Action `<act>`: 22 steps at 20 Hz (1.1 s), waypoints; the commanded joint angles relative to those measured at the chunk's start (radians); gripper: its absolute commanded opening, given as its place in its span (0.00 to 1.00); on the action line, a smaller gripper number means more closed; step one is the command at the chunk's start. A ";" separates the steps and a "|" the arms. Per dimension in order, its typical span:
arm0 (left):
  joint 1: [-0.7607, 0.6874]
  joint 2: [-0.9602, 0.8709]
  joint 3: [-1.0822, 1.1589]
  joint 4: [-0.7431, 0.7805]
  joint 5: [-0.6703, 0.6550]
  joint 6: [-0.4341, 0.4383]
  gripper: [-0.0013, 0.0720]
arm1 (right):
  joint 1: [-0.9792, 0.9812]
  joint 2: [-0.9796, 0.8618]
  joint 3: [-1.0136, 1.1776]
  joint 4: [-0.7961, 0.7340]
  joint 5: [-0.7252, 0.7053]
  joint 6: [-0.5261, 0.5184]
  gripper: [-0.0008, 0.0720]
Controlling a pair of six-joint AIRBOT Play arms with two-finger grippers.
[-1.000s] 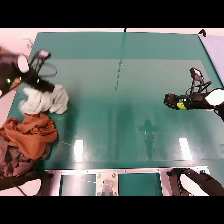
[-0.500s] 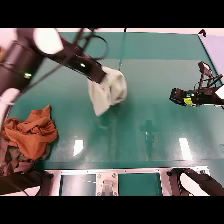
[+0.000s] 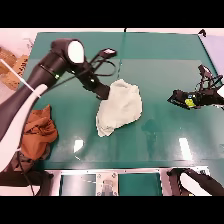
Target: Fold the shirts.
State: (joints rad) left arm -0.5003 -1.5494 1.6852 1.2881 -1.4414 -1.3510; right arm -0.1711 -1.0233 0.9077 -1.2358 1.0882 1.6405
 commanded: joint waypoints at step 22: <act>0.174 -0.015 -0.726 -0.446 0.303 0.125 0.05 | 0.163 -0.734 0.356 0.574 -0.137 -0.396 0.60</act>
State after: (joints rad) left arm -0.3744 -1.5654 0.9543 0.7830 -1.1263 -1.2270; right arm -0.0498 -1.7035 1.2045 -0.6716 0.9504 1.2495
